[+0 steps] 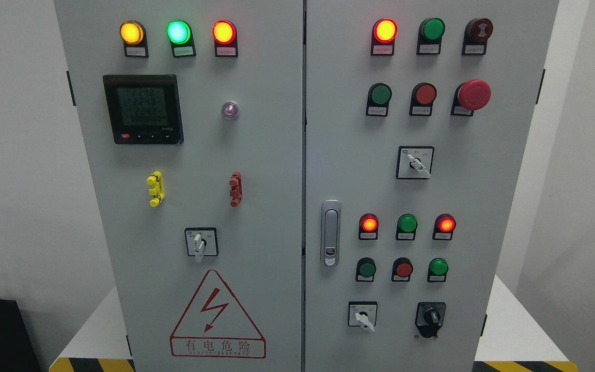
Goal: Turn on light switch 1
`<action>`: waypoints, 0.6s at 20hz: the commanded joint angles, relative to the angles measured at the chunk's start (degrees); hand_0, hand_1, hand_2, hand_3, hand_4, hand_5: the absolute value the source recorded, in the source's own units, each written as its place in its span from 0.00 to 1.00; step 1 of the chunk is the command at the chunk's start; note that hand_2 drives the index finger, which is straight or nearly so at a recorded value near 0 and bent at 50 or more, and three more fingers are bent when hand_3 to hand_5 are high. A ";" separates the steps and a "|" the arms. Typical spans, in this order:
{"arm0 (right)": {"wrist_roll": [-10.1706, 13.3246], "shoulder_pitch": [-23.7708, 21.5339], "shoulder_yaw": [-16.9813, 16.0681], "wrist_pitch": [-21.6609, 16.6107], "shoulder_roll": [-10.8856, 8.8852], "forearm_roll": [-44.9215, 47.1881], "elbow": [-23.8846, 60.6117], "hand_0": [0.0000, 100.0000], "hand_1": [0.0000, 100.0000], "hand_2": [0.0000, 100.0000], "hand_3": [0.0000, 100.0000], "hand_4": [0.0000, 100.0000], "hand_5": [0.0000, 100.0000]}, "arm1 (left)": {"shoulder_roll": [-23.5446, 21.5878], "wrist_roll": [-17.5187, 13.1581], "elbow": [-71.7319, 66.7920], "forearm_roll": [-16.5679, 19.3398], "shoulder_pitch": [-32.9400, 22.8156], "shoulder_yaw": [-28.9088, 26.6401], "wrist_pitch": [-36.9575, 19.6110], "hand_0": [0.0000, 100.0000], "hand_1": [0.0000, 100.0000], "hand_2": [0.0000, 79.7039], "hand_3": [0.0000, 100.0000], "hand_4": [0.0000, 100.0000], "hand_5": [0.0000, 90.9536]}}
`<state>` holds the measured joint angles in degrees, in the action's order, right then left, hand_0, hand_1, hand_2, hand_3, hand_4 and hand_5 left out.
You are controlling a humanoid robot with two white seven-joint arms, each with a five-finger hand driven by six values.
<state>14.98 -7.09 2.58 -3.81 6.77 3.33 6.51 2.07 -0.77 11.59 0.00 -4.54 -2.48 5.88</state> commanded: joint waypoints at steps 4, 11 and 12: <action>-0.04 -0.03 -0.03 -0.06 0.00 0.01 0.00 0.12 0.39 0.00 0.00 0.00 0.00 | -0.04 -0.02 0.01 -1.58 0.24 0.02 0.19 0.22 0.00 0.00 0.00 0.00 0.00; -0.04 -0.03 0.05 0.03 0.00 0.01 0.00 0.12 0.39 0.00 0.00 0.00 0.00 | -0.04 -0.02 -0.08 -1.58 0.33 0.02 0.19 0.23 0.00 0.00 0.00 0.00 0.00; -0.04 0.06 -0.03 0.03 0.00 0.01 0.00 0.12 0.39 0.00 0.00 0.00 0.00 | -0.04 -0.02 -0.08 -1.58 0.33 0.02 0.19 0.23 0.00 0.00 0.00 0.00 0.00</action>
<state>14.98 -7.10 2.60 -3.81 6.77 3.34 6.50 2.04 -0.77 11.59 0.00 -4.25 -2.47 6.03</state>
